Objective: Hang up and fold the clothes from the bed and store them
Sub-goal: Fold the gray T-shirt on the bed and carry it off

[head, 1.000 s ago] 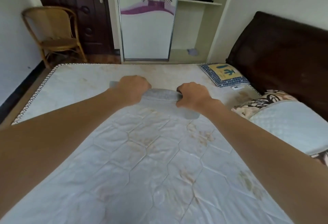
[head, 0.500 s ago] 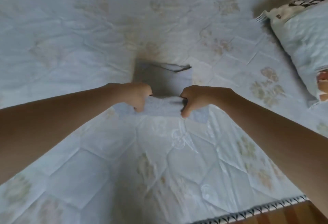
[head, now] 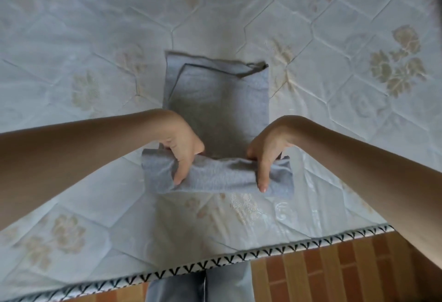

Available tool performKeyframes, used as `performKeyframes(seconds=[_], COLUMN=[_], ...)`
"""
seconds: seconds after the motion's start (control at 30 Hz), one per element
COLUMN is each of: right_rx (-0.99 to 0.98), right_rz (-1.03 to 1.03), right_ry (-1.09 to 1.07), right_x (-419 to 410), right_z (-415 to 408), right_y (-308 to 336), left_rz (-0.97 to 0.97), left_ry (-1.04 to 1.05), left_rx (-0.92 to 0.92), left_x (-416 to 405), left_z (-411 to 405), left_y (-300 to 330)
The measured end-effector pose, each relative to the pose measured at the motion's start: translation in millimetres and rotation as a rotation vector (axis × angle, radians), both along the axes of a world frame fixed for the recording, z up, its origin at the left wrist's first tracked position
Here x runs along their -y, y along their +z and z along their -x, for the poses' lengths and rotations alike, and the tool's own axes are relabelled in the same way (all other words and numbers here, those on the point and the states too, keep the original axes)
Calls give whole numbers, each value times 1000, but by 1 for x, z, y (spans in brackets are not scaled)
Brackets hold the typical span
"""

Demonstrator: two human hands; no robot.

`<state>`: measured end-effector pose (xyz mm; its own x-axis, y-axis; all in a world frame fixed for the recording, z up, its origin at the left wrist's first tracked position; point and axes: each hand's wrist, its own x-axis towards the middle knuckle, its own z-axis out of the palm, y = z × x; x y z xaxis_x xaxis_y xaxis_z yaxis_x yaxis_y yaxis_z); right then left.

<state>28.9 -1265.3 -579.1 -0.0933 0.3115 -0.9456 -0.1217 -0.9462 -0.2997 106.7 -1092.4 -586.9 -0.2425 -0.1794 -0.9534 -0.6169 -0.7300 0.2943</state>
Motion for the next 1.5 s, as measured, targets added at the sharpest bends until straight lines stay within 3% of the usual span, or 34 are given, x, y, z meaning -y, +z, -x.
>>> performKeyframes(seconds=[0.47,0.87,1.0,1.13,1.3,1.37,1.5], right_rx=[545,544,592,706,911,1101,1436], right_rz=[168,202,232,216,336,390,400], right_ry=[-290,-420,-498,-615,-683,-701,-686], right_x=[72,112,117,114,103,96,76], right_z=[-102,-156,-158,-156,-148,-143,-126], right_y=[-15,-69,-83,-93,-96,-94,-95], left_rz=[349,419,386,371,395,474,597], left_ry=[425,594,562,566,832,892,799], left_rx=[267,326,398,453,445,566,1003], left_x=[27,40,37,33,24,19,17], left_z=[-132,-195,-203,-205,-205,-201,-180], left_y=[-16,-75,-83,-85,-86,-89,-91])
